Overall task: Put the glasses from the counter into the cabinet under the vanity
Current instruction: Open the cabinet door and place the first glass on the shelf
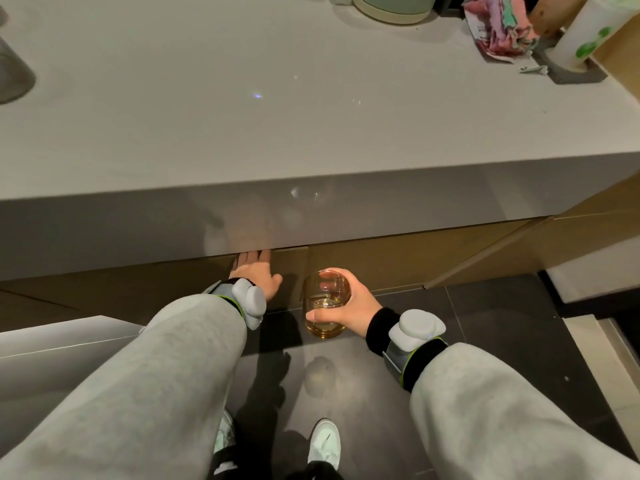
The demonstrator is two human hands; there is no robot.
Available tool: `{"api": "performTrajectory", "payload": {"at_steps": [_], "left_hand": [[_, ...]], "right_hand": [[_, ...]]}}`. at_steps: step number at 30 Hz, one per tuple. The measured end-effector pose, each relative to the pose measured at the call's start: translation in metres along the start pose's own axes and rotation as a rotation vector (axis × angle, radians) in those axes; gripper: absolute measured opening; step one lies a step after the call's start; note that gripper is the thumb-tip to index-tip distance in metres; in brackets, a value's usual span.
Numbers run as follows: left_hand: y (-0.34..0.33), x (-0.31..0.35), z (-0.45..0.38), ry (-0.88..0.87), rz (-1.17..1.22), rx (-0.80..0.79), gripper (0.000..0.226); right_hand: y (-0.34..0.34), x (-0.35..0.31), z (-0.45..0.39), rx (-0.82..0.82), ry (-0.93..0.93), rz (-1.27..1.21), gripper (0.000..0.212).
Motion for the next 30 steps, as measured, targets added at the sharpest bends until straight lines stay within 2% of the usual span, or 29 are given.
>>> {"api": "performTrajectory", "payload": {"at_steps": [4,9,14,20,26,30], "left_hand": [[-0.006,-0.002,0.013,-0.003,0.018,0.017,0.06],[-0.018,-0.006,0.032,-0.035,0.029,0.012,0.038],[-0.033,-0.018,0.056,-0.052,0.122,-0.075,0.023],[-0.029,-0.03,0.082,-0.087,0.017,-0.234,0.037],[-0.022,-0.036,0.096,-0.043,-0.008,-0.262,0.037],[-0.017,-0.062,0.107,-0.024,0.008,-0.268,0.037]], "right_hand": [[0.006,-0.005,0.007,0.0,0.015,0.003,0.076],[0.01,-0.012,0.015,-0.008,0.028,0.008,0.074],[0.008,-0.018,0.02,-0.057,0.032,0.052,0.072],[-0.017,-0.025,0.021,-0.099,0.045,0.11,0.073],[-0.05,-0.03,0.032,-0.128,0.053,0.132,0.075],[-0.075,-0.027,0.046,-0.154,0.042,0.139,0.074]]}}
Point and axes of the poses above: each hand's wrist, its own z-axis away from the middle knuckle, its own y-axis out of the back of the hand, x = y × z, the point moved 5 cm from there along -z, towards the middle knuckle, and after that the axes turned 10 degrees about x, right-handed, at the moved point
